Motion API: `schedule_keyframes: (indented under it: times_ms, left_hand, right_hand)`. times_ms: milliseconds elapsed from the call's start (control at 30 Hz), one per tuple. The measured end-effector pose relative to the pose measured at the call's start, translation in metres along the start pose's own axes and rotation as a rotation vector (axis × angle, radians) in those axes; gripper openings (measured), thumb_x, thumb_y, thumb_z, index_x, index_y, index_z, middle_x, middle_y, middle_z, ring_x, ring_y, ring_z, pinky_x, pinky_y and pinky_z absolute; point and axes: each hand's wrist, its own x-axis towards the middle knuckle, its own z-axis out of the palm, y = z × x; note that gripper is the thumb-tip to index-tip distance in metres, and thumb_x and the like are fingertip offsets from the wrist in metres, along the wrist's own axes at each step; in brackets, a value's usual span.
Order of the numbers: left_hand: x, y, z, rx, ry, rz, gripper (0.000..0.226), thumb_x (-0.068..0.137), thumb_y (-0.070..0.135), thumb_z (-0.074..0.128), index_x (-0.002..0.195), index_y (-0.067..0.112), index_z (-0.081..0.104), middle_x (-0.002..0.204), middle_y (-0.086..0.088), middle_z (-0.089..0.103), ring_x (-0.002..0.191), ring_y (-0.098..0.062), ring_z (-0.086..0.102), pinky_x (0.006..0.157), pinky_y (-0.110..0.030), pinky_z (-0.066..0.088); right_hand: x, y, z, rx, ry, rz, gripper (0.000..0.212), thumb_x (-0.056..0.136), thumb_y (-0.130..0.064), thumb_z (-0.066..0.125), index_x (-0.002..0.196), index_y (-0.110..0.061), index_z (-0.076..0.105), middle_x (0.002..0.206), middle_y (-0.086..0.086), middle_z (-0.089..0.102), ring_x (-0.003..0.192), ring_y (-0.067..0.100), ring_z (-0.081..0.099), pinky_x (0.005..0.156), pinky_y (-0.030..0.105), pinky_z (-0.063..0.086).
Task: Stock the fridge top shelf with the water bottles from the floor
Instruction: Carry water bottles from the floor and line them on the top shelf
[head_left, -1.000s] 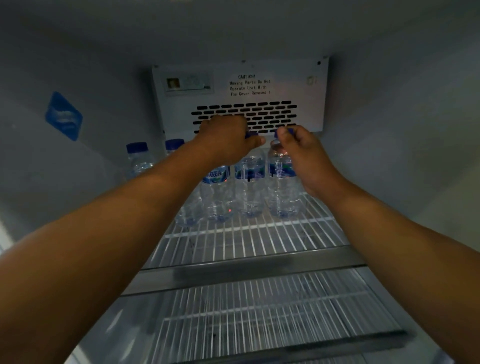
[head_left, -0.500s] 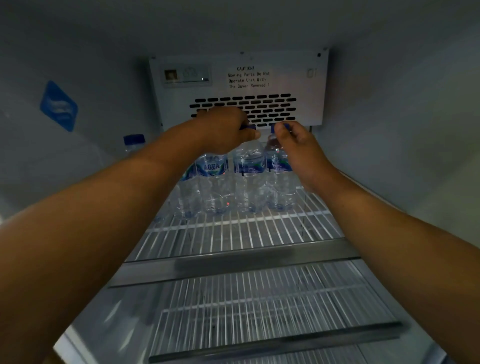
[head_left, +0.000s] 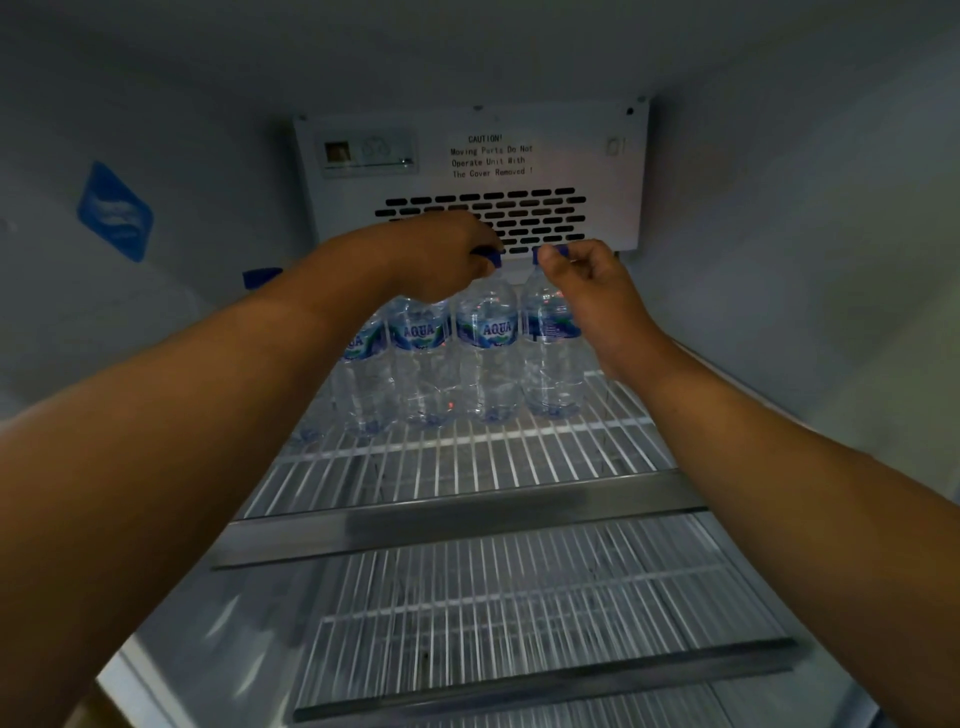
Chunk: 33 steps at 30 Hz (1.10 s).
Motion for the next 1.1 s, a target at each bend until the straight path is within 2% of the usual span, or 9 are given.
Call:
schedule_keyframes:
  times_ms: [233, 367, 500, 600, 633, 733, 767, 867, 1100]
  left_hand:
    - [-0.001, -0.001, 0.0, -0.015, 0.03, -0.021, 0.041, 0.093, 0.036, 0.05, 0.129, 0.017, 0.052, 0.131, -0.007, 0.054, 0.114, -0.023, 0.051, 0.089, -0.028, 0.036]
    - [0.001, 0.001, 0.002, -0.028, 0.052, -0.026, 0.041, 0.093, 0.033, 0.05, 0.131, 0.016, 0.052, 0.133, -0.008, 0.053, 0.116, -0.024, 0.05, 0.088, -0.026, 0.034]
    - [0.004, 0.001, 0.005, -0.016, 0.068, -0.028, 0.045, 0.093, 0.037, 0.05, 0.134, 0.018, 0.049, 0.138, -0.008, 0.05, 0.12, -0.025, 0.048, 0.09, -0.028, 0.033]
    - [0.005, -0.001, 0.006, 0.01, 0.081, -0.037, 0.047, 0.09, 0.044, 0.051, 0.133, 0.023, 0.05, 0.138, -0.007, 0.051, 0.12, -0.026, 0.049, 0.092, -0.029, 0.035]
    - [0.004, -0.001, 0.005, 0.012, 0.084, -0.042, 0.047, 0.09, 0.044, 0.052, 0.132, 0.023, 0.051, 0.137, -0.007, 0.051, 0.119, -0.026, 0.049, 0.092, -0.029, 0.035]
    - [0.003, -0.001, 0.005, 0.001, 0.088, -0.044, 0.047, 0.09, 0.042, 0.052, 0.133, 0.023, 0.05, 0.136, -0.007, 0.052, 0.119, -0.026, 0.05, 0.092, -0.03, 0.036]
    - [0.003, -0.001, 0.006, -0.004, 0.094, -0.042, 0.047, 0.091, 0.041, 0.052, 0.133, 0.023, 0.05, 0.136, -0.007, 0.052, 0.118, -0.026, 0.05, 0.093, -0.03, 0.036]
    - [0.003, -0.001, 0.008, -0.027, 0.111, -0.037, 0.045, 0.091, 0.038, 0.053, 0.133, 0.022, 0.05, 0.136, -0.008, 0.053, 0.118, -0.026, 0.05, 0.092, -0.029, 0.036]
    - [0.002, -0.007, 0.011, -0.069, 0.138, -0.04, 0.042, 0.091, 0.034, 0.054, 0.131, 0.021, 0.053, 0.134, -0.008, 0.055, 0.116, -0.026, 0.052, 0.089, -0.027, 0.035]
  right_hand:
    - [0.003, 0.001, -0.002, -0.043, 0.014, -0.034, 0.013, 0.086, -0.037, 0.065, 0.088, -0.025, 0.059, 0.081, -0.006, 0.052, 0.079, 0.01, 0.052, 0.076, 0.025, 0.044]
    - [0.002, -0.003, -0.007, -0.012, 0.006, -0.003, 0.015, 0.088, -0.036, 0.058, 0.087, -0.023, 0.066, 0.084, 0.005, 0.065, 0.08, 0.018, 0.062, 0.079, 0.042, 0.053]
    - [0.0, -0.004, -0.003, 0.028, 0.014, -0.007, 0.013, 0.09, -0.034, 0.058, 0.085, -0.023, 0.063, 0.083, 0.0, 0.065, 0.077, 0.012, 0.062, 0.075, 0.032, 0.051]
    - [0.0, -0.002, -0.001, -0.006, 0.017, -0.052, 0.009, 0.087, -0.033, 0.065, 0.087, -0.025, 0.06, 0.085, -0.008, 0.062, 0.08, 0.004, 0.059, 0.075, 0.016, 0.048]
    - [0.001, -0.001, -0.002, -0.007, 0.014, -0.056, 0.008, 0.087, -0.032, 0.066, 0.088, -0.025, 0.062, 0.085, -0.007, 0.064, 0.082, 0.006, 0.06, 0.078, 0.018, 0.05]
    - [0.002, 0.001, -0.004, 0.011, -0.013, -0.058, 0.012, 0.085, -0.035, 0.066, 0.093, -0.025, 0.067, 0.095, 0.011, 0.07, 0.092, 0.025, 0.067, 0.09, 0.042, 0.055]
    - [0.001, 0.0, -0.004, 0.031, -0.022, -0.052, 0.013, 0.086, -0.033, 0.065, 0.095, -0.024, 0.067, 0.095, 0.013, 0.07, 0.091, 0.025, 0.068, 0.089, 0.043, 0.055]
    - [0.001, -0.001, -0.001, 0.083, -0.047, -0.037, 0.013, 0.092, -0.023, 0.059, 0.102, -0.018, 0.065, 0.089, 0.001, 0.07, 0.083, 0.011, 0.069, 0.082, 0.033, 0.057]
    - [0.002, 0.001, 0.0, 0.111, -0.09, -0.006, 0.024, 0.097, -0.02, 0.05, 0.116, -0.01, 0.06, 0.1, 0.004, 0.067, 0.095, 0.016, 0.066, 0.082, 0.028, 0.056]
